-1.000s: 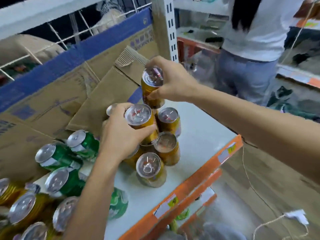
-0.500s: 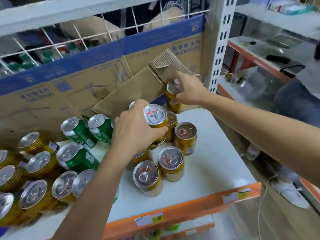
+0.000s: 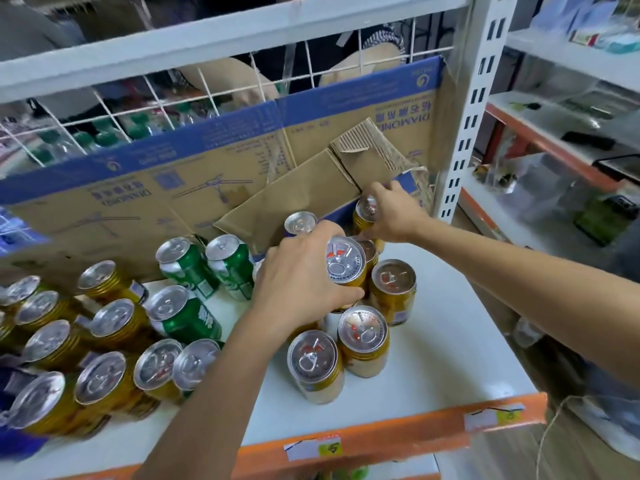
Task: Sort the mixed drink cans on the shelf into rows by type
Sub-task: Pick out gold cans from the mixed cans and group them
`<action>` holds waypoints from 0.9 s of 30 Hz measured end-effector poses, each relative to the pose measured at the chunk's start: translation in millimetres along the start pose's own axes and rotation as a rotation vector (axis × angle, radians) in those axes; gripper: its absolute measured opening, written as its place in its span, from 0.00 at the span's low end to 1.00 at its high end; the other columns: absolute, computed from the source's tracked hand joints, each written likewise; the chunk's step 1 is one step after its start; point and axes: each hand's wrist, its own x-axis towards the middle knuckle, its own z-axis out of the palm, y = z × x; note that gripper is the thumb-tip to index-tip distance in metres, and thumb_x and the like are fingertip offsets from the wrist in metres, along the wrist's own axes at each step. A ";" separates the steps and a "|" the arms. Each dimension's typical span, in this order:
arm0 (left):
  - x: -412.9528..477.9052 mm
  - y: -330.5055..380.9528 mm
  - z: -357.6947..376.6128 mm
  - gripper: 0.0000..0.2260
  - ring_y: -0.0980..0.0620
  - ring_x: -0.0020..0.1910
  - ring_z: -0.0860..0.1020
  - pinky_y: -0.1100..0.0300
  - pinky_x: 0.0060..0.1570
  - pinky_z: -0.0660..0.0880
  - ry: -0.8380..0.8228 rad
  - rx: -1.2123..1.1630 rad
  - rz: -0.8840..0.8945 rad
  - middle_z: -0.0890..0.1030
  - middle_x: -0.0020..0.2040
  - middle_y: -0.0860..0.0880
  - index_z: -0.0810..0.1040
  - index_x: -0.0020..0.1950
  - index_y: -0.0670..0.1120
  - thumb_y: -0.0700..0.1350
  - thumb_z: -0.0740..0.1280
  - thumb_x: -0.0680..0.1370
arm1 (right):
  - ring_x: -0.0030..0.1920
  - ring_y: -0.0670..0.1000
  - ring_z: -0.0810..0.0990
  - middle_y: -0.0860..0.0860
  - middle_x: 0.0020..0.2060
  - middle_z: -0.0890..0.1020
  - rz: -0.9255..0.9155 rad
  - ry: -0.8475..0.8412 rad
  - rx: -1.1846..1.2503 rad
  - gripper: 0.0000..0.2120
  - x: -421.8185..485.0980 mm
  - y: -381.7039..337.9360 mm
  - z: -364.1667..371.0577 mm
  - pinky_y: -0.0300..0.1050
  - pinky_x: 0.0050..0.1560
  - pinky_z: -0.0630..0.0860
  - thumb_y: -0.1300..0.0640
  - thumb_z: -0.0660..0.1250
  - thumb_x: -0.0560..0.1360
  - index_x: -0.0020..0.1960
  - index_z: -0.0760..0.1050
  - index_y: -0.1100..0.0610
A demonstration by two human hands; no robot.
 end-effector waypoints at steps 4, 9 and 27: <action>2.0 0.9 -3.4 0.30 0.48 0.55 0.75 0.56 0.51 0.69 -0.032 0.018 0.017 0.78 0.56 0.54 0.67 0.61 0.59 0.62 0.75 0.64 | 0.55 0.61 0.73 0.60 0.59 0.70 0.006 -0.023 0.032 0.28 -1.4 1.3 5.4 0.51 0.55 0.72 0.52 0.72 0.70 0.65 0.64 0.58; 8.9 2.0 -9.8 0.28 0.49 0.53 0.73 0.58 0.49 0.63 -0.082 0.020 0.032 0.77 0.56 0.53 0.68 0.61 0.57 0.60 0.75 0.65 | 0.55 0.56 0.72 0.58 0.53 0.74 0.013 -0.029 0.041 0.16 -5.4 1.2 7.8 0.45 0.48 0.67 0.49 0.69 0.73 0.54 0.73 0.59; 22.1 8.0 -12.1 0.31 0.50 0.55 0.74 0.51 0.55 0.73 -0.148 -0.025 0.041 0.76 0.57 0.53 0.72 0.60 0.58 0.56 0.79 0.60 | 0.58 0.56 0.73 0.58 0.58 0.76 -0.093 0.030 -0.005 0.18 -38.3 4.3 -17.7 0.44 0.50 0.68 0.52 0.66 0.76 0.63 0.72 0.58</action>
